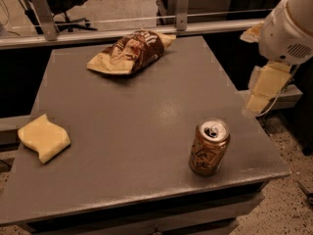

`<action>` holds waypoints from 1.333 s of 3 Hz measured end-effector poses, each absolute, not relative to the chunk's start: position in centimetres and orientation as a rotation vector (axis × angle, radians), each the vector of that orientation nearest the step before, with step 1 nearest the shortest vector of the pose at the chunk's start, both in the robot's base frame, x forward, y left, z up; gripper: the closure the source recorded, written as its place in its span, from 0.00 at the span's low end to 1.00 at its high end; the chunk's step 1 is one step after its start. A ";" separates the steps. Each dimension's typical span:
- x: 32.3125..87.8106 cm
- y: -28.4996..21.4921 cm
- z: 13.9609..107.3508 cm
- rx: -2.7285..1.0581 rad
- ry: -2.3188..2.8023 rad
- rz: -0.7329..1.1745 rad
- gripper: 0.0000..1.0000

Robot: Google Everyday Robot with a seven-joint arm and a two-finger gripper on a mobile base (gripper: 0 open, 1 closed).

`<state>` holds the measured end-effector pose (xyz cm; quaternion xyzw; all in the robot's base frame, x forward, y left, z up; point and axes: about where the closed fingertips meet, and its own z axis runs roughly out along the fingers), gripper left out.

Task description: Move brown chip bag near orange can

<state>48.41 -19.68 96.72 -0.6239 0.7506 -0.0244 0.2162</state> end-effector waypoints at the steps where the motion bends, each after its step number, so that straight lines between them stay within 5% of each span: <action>1: 55.7 -15.0 96.3 -1.732 1.836 0.002 0.00; 4: 70.8 0.2 94.8 -1.643 1.444 0.269 0.00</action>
Offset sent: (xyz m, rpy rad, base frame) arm 0.2162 0.1641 0.0084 0.4731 -0.3580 0.4001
